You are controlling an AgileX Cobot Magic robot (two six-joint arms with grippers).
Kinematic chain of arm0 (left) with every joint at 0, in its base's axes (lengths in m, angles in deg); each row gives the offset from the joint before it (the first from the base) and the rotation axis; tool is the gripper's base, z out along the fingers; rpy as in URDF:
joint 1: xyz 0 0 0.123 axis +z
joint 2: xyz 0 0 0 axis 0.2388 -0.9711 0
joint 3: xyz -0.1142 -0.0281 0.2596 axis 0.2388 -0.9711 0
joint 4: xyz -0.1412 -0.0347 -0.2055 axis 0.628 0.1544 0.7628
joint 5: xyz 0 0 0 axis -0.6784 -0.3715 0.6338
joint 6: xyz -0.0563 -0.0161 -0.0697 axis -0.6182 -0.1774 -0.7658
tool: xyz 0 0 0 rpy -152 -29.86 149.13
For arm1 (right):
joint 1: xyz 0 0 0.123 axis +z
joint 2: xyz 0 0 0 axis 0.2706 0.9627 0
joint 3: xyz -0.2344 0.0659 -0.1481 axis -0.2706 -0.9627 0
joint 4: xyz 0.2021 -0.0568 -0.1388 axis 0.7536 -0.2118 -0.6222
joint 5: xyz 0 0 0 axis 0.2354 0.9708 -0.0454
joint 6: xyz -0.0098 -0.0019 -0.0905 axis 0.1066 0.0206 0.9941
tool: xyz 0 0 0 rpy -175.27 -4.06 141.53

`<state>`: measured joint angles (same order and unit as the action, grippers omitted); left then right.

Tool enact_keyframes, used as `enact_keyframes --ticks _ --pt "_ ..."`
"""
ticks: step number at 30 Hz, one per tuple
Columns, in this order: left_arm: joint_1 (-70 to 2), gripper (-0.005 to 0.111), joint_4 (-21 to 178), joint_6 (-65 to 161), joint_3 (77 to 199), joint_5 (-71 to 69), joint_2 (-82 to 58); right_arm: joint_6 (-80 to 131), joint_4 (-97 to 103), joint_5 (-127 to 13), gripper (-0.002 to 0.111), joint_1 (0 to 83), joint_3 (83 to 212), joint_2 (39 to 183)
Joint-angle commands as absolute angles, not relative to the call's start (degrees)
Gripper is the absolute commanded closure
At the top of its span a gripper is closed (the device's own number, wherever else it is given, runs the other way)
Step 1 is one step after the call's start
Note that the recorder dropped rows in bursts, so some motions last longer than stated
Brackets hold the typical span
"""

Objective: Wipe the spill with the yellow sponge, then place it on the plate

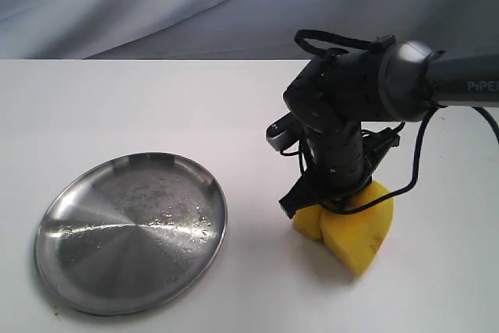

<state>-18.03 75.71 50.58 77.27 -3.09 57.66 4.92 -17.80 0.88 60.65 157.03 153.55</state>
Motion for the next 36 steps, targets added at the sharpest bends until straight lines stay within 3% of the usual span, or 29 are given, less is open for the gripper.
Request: enact_keyframes --ticks 1,5,10,15,18,22,26,30,36 --pt "-17.8 0.107 76.1 50.1 77.4 -2.8 57.9 1.7 -14.6 -8.8 0.108 60.3 157.3 153.5" --pt "-17.8 0.107 76.1 50.1 77.4 -2.8 57.9 12.8 0.2 -11.9 0.108 60.3 157.3 153.5" --pt "-17.8 0.107 76.1 50.1 77.4 -2.8 57.9 30.4 11.4 -2.7 0.108 60.3 157.3 153.5" --pt "-17.8 0.107 76.1 50.1 77.4 -2.8 57.9 16.4 -11.6 4.9 0.108 60.3 157.3 153.5" --pt "-17.8 0.107 76.1 50.1 77.4 -2.8 57.9 3.6 -19.2 -2.3 0.108 60.3 157.3 153.5" --pt "-17.8 0.107 76.1 50.1 77.4 -2.8 57.9 14.5 1.2 -12.0 0.108 60.3 157.3 153.5" --pt "-17.8 0.107 76.1 50.1 77.4 -2.8 57.9 30.5 14.8 -3.0 0.108 60.3 157.3 153.5" --pt "-17.8 0.107 76.1 50.1 77.4 -2.8 57.9 23.9 0.5 6.2 0.108 60.3 157.1 153.5" --pt "-17.8 0.107 76.1 50.1 77.4 -2.8 57.9 7.9 -17.5 2.6 0.108 60.3 157.1 153.5"
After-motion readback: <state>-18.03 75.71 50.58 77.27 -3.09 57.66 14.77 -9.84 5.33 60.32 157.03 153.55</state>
